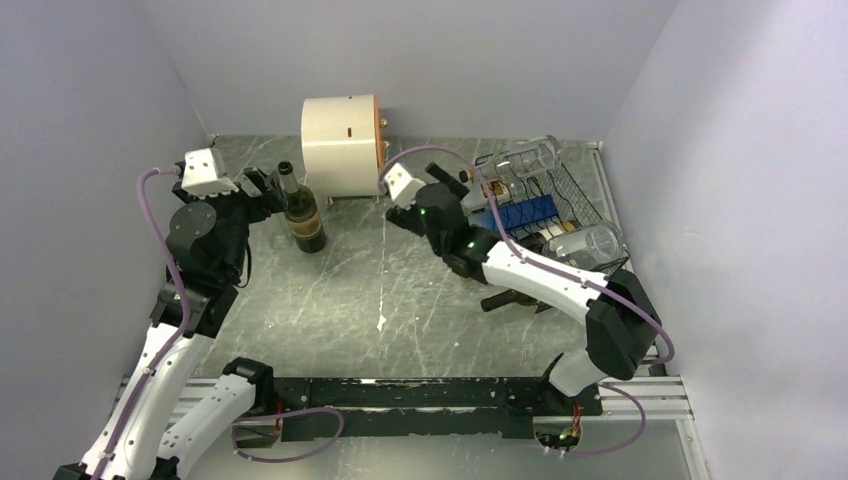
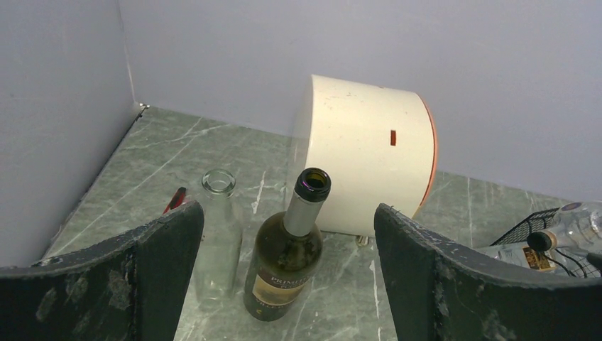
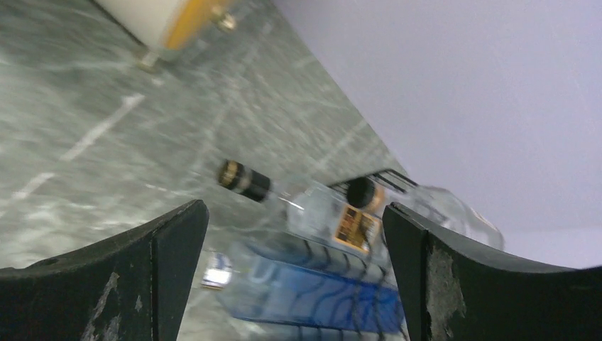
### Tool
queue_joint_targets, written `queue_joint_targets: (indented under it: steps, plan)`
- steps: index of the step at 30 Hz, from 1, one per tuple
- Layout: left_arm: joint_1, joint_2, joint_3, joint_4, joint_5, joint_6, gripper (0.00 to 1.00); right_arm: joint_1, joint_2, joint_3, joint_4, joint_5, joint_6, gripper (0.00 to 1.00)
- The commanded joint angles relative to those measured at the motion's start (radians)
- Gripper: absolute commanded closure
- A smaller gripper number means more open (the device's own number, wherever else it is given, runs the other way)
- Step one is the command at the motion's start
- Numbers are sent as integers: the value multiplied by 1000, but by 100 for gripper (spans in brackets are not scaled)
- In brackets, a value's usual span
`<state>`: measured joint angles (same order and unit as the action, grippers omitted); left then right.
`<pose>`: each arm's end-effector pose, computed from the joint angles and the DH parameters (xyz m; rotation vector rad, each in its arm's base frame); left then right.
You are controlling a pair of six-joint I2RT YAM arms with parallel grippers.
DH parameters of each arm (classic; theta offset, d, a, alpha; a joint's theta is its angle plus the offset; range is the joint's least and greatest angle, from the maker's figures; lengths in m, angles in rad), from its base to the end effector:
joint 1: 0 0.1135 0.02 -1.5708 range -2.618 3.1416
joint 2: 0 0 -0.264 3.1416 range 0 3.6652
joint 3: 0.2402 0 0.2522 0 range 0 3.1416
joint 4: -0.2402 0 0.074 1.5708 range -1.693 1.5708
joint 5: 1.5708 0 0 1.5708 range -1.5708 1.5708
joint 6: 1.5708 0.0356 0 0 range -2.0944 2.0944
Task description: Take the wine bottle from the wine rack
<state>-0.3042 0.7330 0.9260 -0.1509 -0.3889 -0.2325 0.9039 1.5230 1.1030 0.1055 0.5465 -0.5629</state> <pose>0.1563 -0.0349 0.4005 -0.2545 1.5120 -0.1301 0.2340 0.2673 0.2998 -0.9379 1.5914 -0.2769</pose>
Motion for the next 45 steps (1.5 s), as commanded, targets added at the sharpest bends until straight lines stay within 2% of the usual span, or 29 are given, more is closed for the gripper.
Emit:
queue_joint_targets:
  steps: [1, 8, 16, 22, 26, 31, 38, 45]
  plan:
    - [-5, -20, 5, 25, -6, -2, 7, -99, -12, 51, -104, 9, -50, 3]
    - [-5, 5, 17, 14, 35, -16, 7, -102, -115, 21, -397, 109, -100, 3]
    - [-11, 6, 20, 14, 47, -18, 7, -98, -348, -57, -832, 24, -124, 4]
    - [-18, 5, 19, 13, 38, -14, 7, -97, -471, -143, -1035, 36, -181, 3]
    - [-21, 3, 17, 17, 39, -13, 7, -99, -548, -179, -1063, 24, -259, 3]
    - [-23, -1, 16, 18, 38, -11, 7, -110, -549, -231, -1104, 68, -282, 3]
    - [-27, -9, 13, 21, 31, -8, 7, -132, -531, -323, -985, 130, -330, 5]
    - [-35, -11, 13, 23, 26, -7, 7, -184, -536, -392, -873, 191, -422, 14]
